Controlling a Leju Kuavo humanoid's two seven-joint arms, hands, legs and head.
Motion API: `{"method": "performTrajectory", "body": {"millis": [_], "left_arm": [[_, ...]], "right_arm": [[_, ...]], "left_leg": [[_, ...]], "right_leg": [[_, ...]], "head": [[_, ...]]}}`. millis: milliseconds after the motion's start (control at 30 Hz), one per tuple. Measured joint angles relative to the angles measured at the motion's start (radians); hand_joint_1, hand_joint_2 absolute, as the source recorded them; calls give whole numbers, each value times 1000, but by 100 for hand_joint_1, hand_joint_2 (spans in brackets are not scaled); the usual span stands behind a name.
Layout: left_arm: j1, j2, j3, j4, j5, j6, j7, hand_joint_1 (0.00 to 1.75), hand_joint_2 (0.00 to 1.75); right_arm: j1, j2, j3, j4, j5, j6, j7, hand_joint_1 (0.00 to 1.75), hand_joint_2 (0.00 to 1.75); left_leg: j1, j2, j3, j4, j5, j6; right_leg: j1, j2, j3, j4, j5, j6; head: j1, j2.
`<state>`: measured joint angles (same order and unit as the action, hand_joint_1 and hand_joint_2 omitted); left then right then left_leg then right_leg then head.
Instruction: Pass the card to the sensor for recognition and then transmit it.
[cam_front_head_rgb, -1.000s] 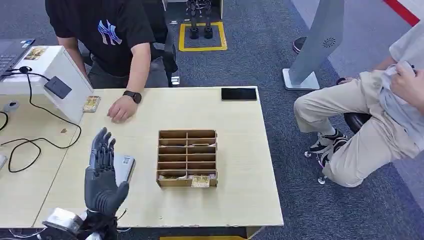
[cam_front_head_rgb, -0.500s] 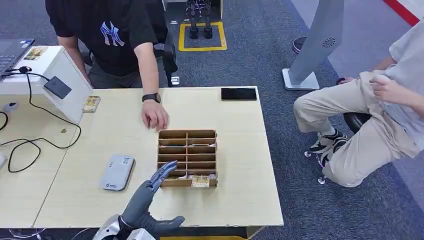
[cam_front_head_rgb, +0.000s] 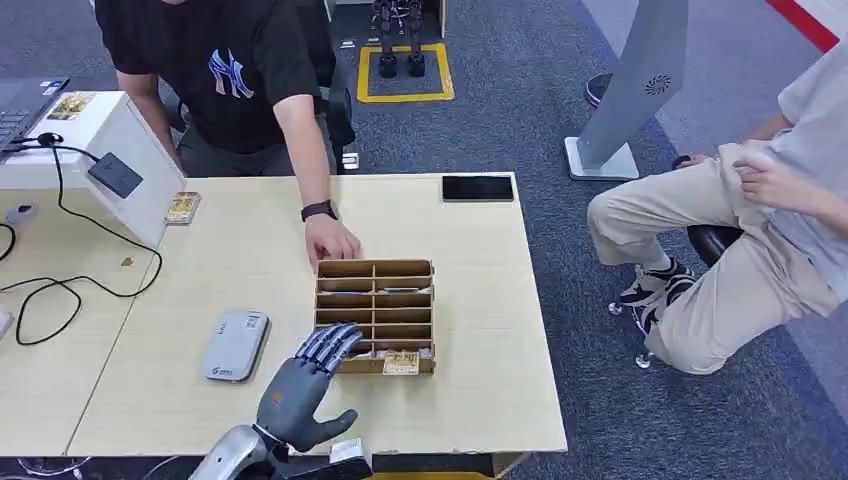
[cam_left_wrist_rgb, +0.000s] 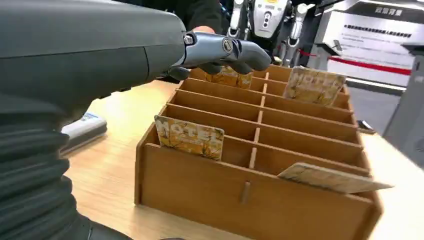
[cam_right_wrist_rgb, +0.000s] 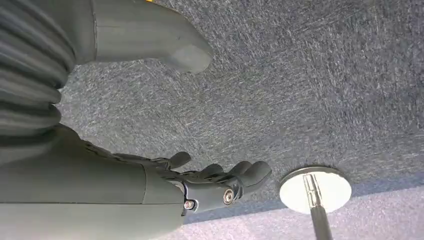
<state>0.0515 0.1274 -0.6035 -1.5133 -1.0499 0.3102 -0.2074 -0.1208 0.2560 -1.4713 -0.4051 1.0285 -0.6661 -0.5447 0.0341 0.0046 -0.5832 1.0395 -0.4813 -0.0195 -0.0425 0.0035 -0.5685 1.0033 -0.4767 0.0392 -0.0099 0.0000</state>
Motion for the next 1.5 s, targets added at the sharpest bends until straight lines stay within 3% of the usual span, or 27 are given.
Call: {"method": "performTrajectory", "body": {"millis": [333, 500, 767, 1233, 1500], "left_arm": [[-7, -6, -12, 57, -113, 91, 55, 0, 175], [-6, -19, -15, 66, -164, 203, 81, 0, 175], [-2, -52, -10, 78, -307, 343, 190, 0, 175], [-2, -85, 0, 109, -359, 370, 230, 0, 175], [-4, -93, 0, 205, -410, 356, 275, 0, 175]], "right_arm": [[3, 0, 17, 0, 0, 0, 11, 0, 175], [7, 0, 35, 0, -1, 0, 25, 0, 175], [11, 0, 49, -2, -2, 0, 37, 0, 175], [12, 0, 63, -2, -5, 0, 40, 0, 175], [12, 0, 67, 0, -26, 0, 37, 0, 175]], "left_leg": [[0, 0, 0, 0, 0, 0], [0, 0, 0, 0, 0, 0], [0, 0, 0, 0, 0, 0], [0, 0, 0, 0, 0, 0], [0, 0, 0, 0, 0, 0]], "right_leg": [[0, 0, 0, 0, 0, 0], [0, 0, 0, 0, 0, 0], [0, 0, 0, 0, 0, 0], [0, 0, 0, 0, 0, 0], [0, 0, 0, 0, 0, 0]], "head": [[0, 0], [0, 0], [0, 0], [0, 0], [0, 0]]}}
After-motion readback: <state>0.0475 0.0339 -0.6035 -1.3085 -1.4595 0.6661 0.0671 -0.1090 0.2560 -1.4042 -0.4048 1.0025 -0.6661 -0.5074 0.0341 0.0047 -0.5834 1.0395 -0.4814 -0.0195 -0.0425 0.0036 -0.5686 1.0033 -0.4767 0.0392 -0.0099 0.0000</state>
